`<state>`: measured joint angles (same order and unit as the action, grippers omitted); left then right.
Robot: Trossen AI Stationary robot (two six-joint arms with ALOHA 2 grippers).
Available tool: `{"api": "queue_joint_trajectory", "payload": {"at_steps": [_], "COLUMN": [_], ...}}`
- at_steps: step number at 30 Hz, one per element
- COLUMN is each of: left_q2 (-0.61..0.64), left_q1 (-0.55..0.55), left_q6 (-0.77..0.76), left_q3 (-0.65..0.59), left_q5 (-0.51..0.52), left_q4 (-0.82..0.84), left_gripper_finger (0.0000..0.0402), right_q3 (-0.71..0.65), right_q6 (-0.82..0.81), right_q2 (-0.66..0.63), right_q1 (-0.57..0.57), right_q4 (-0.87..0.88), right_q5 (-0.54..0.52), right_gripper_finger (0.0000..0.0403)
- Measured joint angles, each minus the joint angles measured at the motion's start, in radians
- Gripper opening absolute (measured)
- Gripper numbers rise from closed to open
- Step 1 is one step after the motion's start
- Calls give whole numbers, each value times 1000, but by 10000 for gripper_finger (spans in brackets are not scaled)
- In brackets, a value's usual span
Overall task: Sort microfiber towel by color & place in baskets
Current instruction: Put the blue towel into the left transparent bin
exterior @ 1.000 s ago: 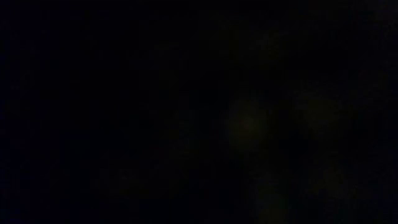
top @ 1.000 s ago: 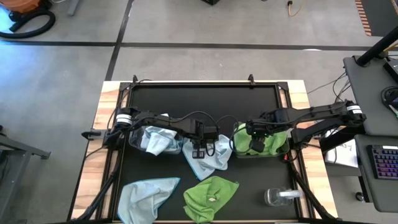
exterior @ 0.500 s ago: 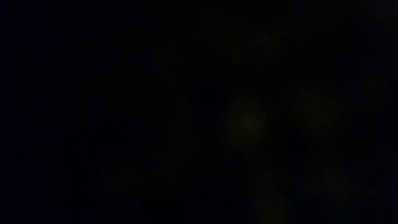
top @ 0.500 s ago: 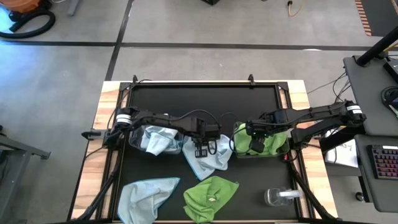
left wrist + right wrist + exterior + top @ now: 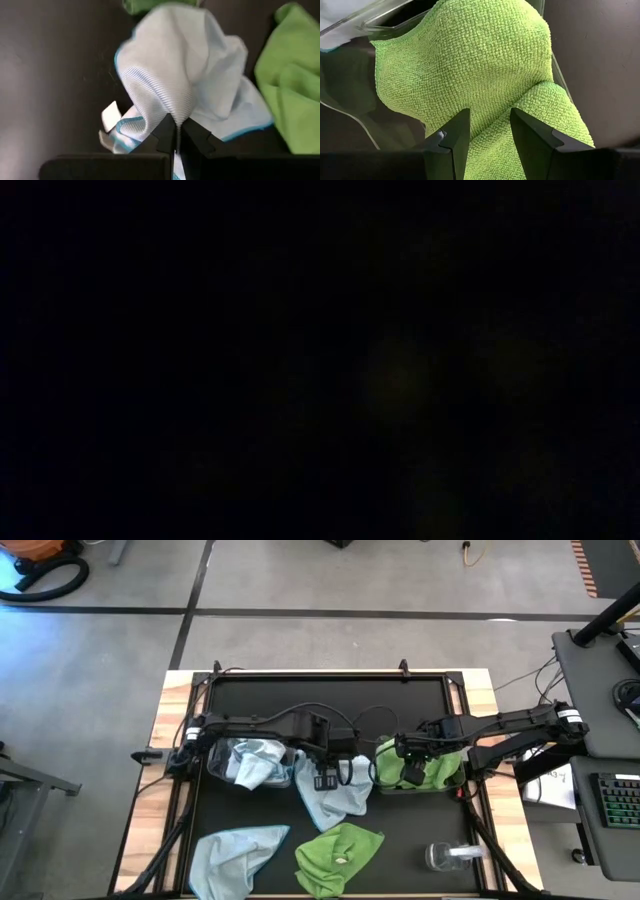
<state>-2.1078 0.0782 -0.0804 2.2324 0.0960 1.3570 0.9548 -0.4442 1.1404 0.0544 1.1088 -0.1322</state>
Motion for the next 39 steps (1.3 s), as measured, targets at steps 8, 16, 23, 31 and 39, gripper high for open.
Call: {"api": "queue_joint_trajectory", "payload": {"at_steps": [8, 16, 23, 31, 39], "left_q2": [98, 187, 250, 305, 368], "left_q1": [37, 84, 135, 212, 231], "left_q6": [-58, -199, -267, -321, -379], "left_q3": [78, 76, 76, 76, 65], "left_q5": [155, 363, 500, 695, 820], "left_q4": [104, 215, 215, 214, 215], "left_gripper_finger": [0, 0, 0, 0, 0], "right_q3": [-4, -5, -5, -5, -5], "right_q6": [0, 0, 0, 0, 0], "right_q2": [0, 0, 0, 0, 0], "right_q1": [0, 0, 0, 0, 0], "right_q4": [-8, -23, -30, -34, -37], "right_q5": [0, 1, 1, 1, 1], "right_gripper_finger": [137, 137, 137, 137, 137]}}
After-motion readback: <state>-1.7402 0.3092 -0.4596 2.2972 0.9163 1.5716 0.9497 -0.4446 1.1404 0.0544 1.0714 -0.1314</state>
